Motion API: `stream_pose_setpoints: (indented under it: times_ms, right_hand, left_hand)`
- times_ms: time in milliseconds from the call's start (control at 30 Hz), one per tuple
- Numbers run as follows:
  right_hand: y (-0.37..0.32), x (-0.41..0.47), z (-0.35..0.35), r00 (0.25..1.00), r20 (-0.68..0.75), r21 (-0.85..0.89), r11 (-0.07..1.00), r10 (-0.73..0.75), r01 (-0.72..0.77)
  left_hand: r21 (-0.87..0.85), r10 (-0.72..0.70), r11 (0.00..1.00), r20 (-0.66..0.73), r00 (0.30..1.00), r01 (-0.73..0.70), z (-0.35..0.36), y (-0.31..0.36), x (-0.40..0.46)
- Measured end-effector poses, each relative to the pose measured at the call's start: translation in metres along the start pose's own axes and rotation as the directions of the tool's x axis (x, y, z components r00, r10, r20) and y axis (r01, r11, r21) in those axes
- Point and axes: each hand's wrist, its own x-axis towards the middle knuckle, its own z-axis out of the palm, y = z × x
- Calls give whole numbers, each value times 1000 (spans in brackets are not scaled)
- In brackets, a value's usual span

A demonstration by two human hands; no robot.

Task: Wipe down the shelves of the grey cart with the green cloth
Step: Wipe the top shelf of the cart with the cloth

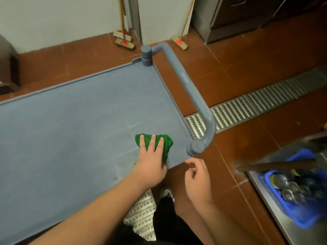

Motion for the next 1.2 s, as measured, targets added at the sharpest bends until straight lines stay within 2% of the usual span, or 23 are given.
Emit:
stream_pose_setpoints:
  times_ms: [133, 267, 333, 400, 467, 500, 567, 667, 767, 967, 1200]
  right_hand:
    - [9, 13, 9, 984, -7, 117, 977, 178, -176]
    - [5, 19, 21, 974, -61, 218, 955, 218, -200]
    - [3, 20, 27, 968, -70, 251, 944, 241, -216]
    - [0, 23, 30, 948, -90, 288, 919, 305, -269]
    - [-1, 29, 32, 903, -60, 403, 838, 425, -368]
    - [-1, 33, 33, 875, -25, 454, 785, 484, -421]
    - [-3, 40, 31, 838, 15, 473, 735, 545, -486]
    - [-4, 49, 30, 837, 103, 451, 725, 537, -521]
    - [-2, 55, 28, 839, 164, 398, 744, 518, -537]
    - [-5, 53, 29, 855, 130, 327, 792, 502, -515]
    - [-6, 55, 28, 867, 155, 288, 818, 474, -498]
  left_hand:
    - [-68, 37, 997, -20, 999, -38, 7, 18, 24]
    - [-357, 36, 933, -16, 999, -40, 11, 26, 50]
    - [-442, 87, 894, 4, 996, -76, 12, 23, 59]
    - [-331, 211, 925, 39, 977, -186, 14, 11, 62]
    - [-39, 316, 949, 54, 947, -314, 15, -8, 62]
    - [87, 339, 935, 52, 939, -343, 15, -16, 61]
    - [210, 373, 905, 28, 927, -370, 19, -26, 60]
    - [208, 380, 906, -10, 925, -369, 30, -22, 63]
    - [215, 312, 933, -87, 946, -288, 37, -10, 71]
    - [218, 197, 965, -246, 949, -144, 35, 23, 87]
    - [190, 263, 960, -361, 895, -205, 29, 13, 108]
